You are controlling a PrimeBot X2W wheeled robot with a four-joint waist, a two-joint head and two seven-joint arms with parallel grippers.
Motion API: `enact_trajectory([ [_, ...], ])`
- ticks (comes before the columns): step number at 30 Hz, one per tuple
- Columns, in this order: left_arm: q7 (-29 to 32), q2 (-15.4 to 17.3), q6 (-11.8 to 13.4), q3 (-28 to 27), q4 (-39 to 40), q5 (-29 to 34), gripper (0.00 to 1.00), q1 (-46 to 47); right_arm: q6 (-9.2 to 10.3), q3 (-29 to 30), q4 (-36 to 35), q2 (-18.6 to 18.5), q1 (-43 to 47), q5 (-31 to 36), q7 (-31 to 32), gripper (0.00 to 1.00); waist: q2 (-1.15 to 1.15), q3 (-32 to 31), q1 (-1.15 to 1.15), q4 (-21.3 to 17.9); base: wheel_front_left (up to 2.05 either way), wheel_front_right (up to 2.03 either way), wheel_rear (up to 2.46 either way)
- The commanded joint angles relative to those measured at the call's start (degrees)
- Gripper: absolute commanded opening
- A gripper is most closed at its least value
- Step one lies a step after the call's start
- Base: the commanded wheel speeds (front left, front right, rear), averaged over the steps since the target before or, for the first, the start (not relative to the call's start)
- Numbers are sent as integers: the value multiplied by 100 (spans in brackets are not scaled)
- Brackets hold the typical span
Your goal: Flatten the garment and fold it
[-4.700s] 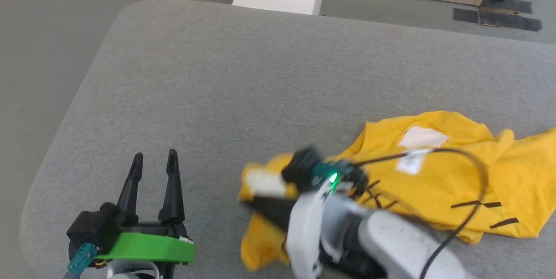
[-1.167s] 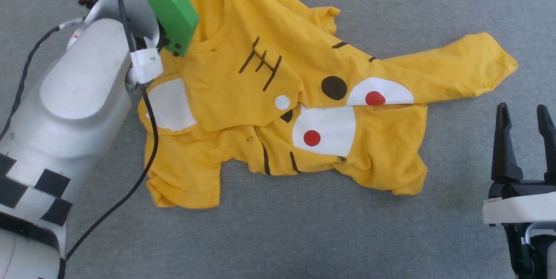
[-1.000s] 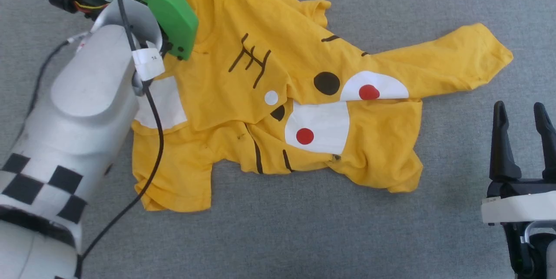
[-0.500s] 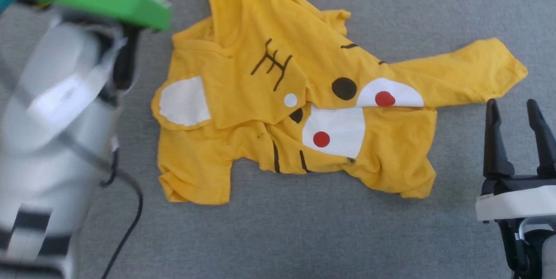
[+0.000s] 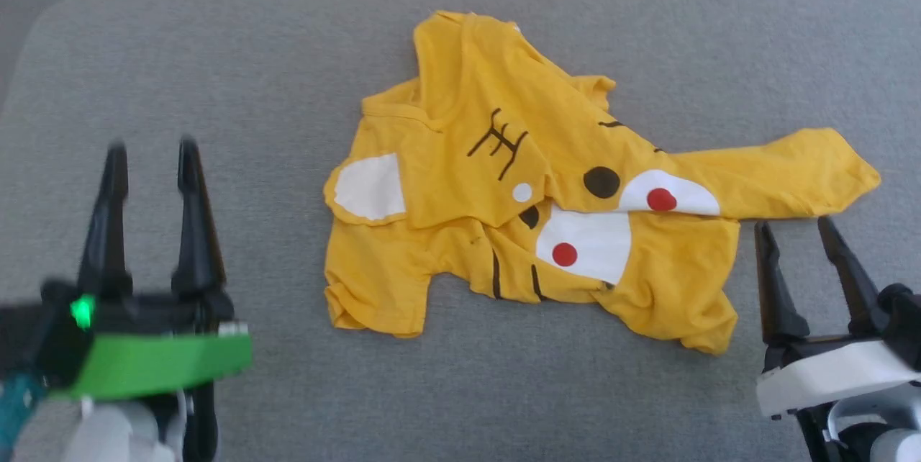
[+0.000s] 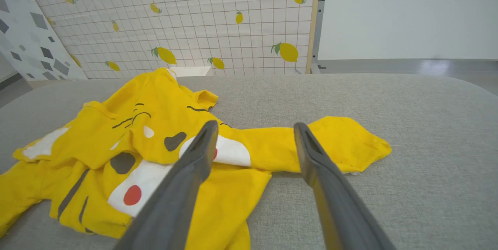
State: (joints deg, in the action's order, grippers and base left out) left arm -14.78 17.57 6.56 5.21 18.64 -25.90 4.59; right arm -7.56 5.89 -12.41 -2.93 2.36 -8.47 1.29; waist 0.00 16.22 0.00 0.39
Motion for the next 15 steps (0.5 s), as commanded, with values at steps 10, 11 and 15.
enact_trajectory([
  [10,-21,-997,-682,-510,-91,688,100,-876,8,-133,56,5,-23,304,729,100,0,-115,0,368,0,0,0],
  [11,-21,-1034,-744,-551,-103,726,100,-857,8,-78,98,5,-66,342,860,100,0,-113,0,386,0,0,0],
  [15,-21,-1170,-973,-660,-169,880,100,-766,8,79,298,5,-218,495,1528,100,0,-106,0,470,0,0,0],
])
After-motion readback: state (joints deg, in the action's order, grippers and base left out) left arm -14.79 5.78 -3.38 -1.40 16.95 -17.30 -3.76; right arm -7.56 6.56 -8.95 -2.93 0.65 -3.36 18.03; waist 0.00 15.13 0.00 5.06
